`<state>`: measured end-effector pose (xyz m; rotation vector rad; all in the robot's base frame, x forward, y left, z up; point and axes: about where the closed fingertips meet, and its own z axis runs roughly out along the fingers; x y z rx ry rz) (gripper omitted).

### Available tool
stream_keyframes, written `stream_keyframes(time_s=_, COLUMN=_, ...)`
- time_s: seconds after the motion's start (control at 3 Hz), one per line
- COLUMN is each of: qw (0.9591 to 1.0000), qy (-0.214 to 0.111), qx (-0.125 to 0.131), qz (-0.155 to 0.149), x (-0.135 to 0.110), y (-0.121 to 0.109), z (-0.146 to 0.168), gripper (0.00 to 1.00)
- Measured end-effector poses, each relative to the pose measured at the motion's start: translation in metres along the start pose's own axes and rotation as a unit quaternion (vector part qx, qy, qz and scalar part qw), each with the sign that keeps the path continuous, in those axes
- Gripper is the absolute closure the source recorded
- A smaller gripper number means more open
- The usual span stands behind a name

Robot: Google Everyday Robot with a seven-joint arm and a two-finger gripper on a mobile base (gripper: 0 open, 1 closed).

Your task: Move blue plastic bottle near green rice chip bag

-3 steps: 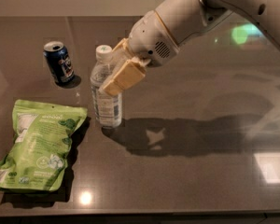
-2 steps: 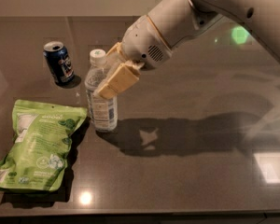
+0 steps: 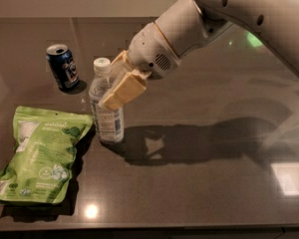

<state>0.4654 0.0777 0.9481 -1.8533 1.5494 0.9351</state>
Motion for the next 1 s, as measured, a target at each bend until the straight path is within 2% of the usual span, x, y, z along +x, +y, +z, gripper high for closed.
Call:
stream_keyframes(time_s=0.33, qw=0.9999, qy=-0.009, qx=-0.004, qz=-0.007, x=-0.0001, y=0.0, z=-0.002, gripper=0.13)
stream_keyframes(time_s=0.67, qw=0.9999, qy=-0.008, qx=-0.005, qz=-0.008, x=-0.0015, y=0.0007, z=-0.0004, gripper=0.0)
stream_keyframes(time_s=1.0, qw=0.9999, qy=-0.008, qx=-0.005, qz=-0.008, x=-0.0016, y=0.0007, z=-0.0003, gripper=0.0)
